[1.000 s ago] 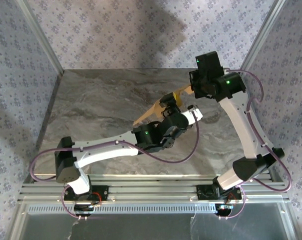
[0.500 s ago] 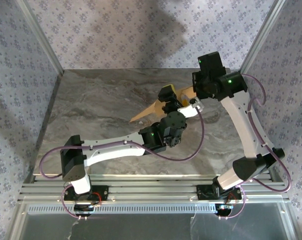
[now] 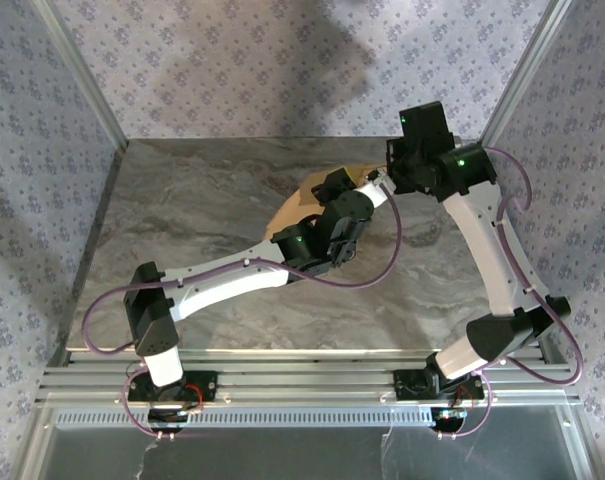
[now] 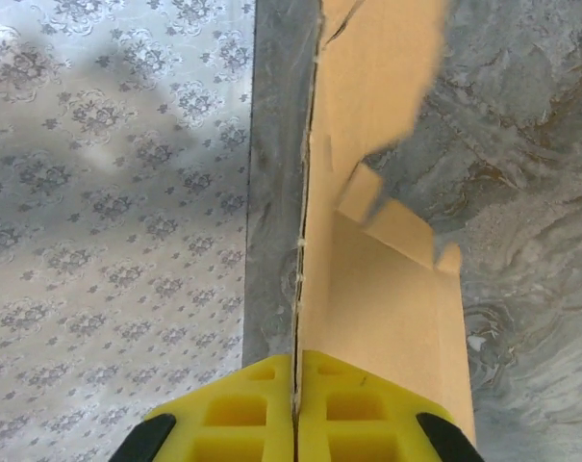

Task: Fold the paper box

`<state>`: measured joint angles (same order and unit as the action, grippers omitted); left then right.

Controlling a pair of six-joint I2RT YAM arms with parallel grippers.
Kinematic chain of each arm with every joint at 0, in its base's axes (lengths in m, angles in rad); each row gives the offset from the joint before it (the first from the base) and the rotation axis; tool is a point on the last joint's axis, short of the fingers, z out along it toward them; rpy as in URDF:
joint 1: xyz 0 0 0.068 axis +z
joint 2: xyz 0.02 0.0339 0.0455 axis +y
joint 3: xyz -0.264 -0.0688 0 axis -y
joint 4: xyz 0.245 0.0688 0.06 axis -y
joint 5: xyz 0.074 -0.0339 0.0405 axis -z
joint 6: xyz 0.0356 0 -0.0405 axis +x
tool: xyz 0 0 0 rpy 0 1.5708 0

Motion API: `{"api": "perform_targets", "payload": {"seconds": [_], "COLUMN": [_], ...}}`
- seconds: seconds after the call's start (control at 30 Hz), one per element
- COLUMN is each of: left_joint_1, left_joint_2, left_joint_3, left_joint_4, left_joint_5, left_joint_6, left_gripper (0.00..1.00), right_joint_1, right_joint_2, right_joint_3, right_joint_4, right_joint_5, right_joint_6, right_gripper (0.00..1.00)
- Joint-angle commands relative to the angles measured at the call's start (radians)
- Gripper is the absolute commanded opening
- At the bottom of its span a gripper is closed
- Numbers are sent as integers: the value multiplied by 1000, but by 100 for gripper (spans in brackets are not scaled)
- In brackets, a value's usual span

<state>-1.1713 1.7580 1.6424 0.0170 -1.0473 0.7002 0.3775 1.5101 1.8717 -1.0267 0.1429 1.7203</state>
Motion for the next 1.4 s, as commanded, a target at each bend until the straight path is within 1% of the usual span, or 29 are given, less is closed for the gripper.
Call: {"api": "perform_targets", "payload": {"seconds": [0.0,0.03,0.07,0.1,0.13,0.17,0.2,0.23,0.27,0.3,0.33,0.43,0.5,0.57,0.67,0.8,0.93,1.07,1.17,1.3,1.37], "left_joint_1": [27,31,37,52,68,88,115,140,160,186,216,297,348,396,464,554,589,595,611,614,614], "left_joint_2": [-33,-51,-68,-88,-109,-125,-146,-166,-186,-209,-231,-305,-351,-392,-429,-431,-417,-412,-399,-366,-365], "left_joint_3": [50,54,65,86,111,127,148,160,162,164,166,142,120,104,88,52,-60,-213,-310,-331,-336], "left_joint_4": [-66,-97,-145,-212,-297,-346,-402,-459,-482,-518,-556,-598,-592,-581,-588,-659,-675,-596,-514,-485,-472], "left_joint_5": [-1,30,60,117,177,213,274,336,369,434,516,726,842,934,1054,1171,1191,1180,1211,1230,1236], "left_joint_6": [-71,-99,-142,-213,-278,-328,-382,-424,-451,-480,-512,-594,-652,-704,-754,-771,-727,-662,-639,-594,-560], "left_gripper": [0,0,0,0,0,0,0,0,0,0,0,0,0,0,0,0,0,0,0,0,0], "right_joint_1": [4,4,4,5,5,5,1,-3,-7,-14,-28,-52,-56,-67,-110,-121,-118,-115,-84,-51,-40], "right_joint_2": [-49,-49,-48,-50,-54,-63,-77,-99,-121,-148,-189,-293,-350,-403,-442,-414,-356,-307,-253,-193,-160], "right_joint_3": [-26,-26,-22,-18,-13,-10,-11,-18,-26,-45,-82,-198,-278,-357,-399,-345,-282,-297,-313,-352,-355], "right_joint_4": [22,53,75,97,122,137,164,202,229,266,341,513,619,715,808,792,695,612,548,514,491], "right_joint_5": [4,0,0,5,6,7,6,7,8,3,-30,-90,-106,-144,-259,-368,-461,-549,-600,-673,-678], "right_joint_6": [-81,-126,-179,-249,-332,-405,-500,-612,-697,-781,-908,-1196,-1362,-1490,-1589,-1690,-1769,-1843,-1907,-2019,-2092], "right_gripper": [4,20,34,48,58,65,71,76,80,84,86,85,81,79,80,84,86,87,84,81,81]}}
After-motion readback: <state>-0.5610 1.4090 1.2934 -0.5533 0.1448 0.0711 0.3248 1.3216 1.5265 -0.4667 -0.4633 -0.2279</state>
